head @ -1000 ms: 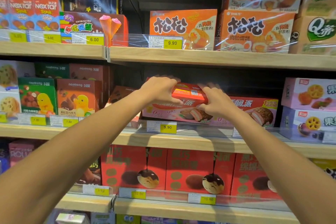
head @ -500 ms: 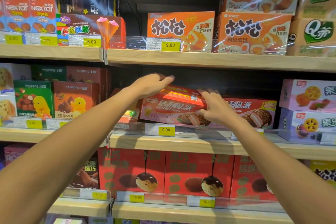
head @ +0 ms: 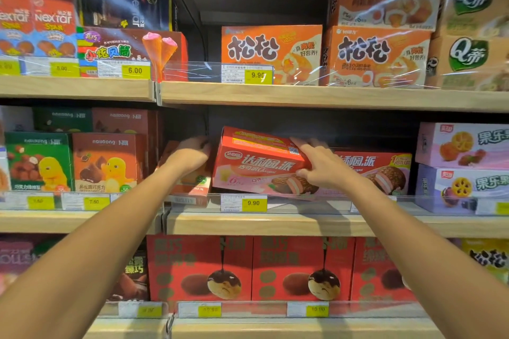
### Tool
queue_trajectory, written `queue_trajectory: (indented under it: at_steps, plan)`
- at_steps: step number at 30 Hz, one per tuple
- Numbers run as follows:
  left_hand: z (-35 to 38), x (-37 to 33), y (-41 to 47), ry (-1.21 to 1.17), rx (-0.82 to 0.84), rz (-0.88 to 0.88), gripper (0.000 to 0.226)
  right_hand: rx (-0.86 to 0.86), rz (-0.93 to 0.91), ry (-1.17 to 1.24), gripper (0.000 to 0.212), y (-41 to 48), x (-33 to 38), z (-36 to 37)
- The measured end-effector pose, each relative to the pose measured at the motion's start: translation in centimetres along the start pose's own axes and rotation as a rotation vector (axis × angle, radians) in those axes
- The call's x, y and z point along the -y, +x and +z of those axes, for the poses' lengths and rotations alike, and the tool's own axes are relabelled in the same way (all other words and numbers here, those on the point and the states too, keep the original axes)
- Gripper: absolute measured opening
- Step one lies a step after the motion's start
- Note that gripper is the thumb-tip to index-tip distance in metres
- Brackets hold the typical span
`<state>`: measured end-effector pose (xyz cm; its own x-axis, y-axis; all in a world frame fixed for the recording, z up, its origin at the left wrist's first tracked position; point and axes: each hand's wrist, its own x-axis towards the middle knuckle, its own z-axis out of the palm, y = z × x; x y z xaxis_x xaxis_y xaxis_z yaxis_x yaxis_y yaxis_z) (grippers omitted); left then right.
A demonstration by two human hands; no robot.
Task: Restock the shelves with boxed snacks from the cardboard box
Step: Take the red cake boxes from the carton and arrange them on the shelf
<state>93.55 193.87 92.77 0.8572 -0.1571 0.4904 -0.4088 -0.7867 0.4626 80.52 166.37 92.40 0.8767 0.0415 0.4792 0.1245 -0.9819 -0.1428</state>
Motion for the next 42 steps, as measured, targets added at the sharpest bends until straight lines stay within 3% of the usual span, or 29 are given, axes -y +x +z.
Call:
queue_trajectory:
  at_steps: [4, 9, 24, 30, 32, 35, 37, 42]
  plan:
    - [0.0, 1.6, 0.5, 0.317, -0.074, 0.057, 0.040, 0.001, 0.000, -0.049, 0.073, 0.1, 1.0, 0.0]
    - [0.0, 2.6, 1.3, 0.404, -0.029, 0.105, 0.047, -0.030, 0.062, -0.047, 0.071, 0.0, 1.9, 0.4]
    - [-1.0, 2.5, -0.2, 0.248, -0.173, 0.125, 0.045, -0.115, 0.061, 0.094, 0.063, 0.0, 1.9, -0.3]
    - [-1.7, 2.4, -1.9, 0.223, -0.274, 0.164, 0.043, -0.012, -0.006, -0.008, 0.059, 1.1, 2.1, 0.4]
    - [-1.8, 2.3, -2.6, 0.227, -0.241, 0.127, 0.039, 0.003, -0.008, -0.080, 0.060, 1.9, 2.3, 1.3]
    - [-1.9, 1.8, -3.8, 0.248, -0.150, 0.038, 0.052, -0.010, 0.003, -0.108, 0.054, 3.4, 3.1, 1.9]
    - [-2.0, 1.5, -4.6, 0.255, -0.201, 0.045, 0.056, -0.003, -0.002, -0.153, 0.054, 4.0, 3.7, 2.6]
    - [-2.0, 1.6, -5.8, 0.407, -0.260, 0.074, 0.090, -0.056, -0.006, -0.374, 0.067, 4.9, 4.7, 5.0]
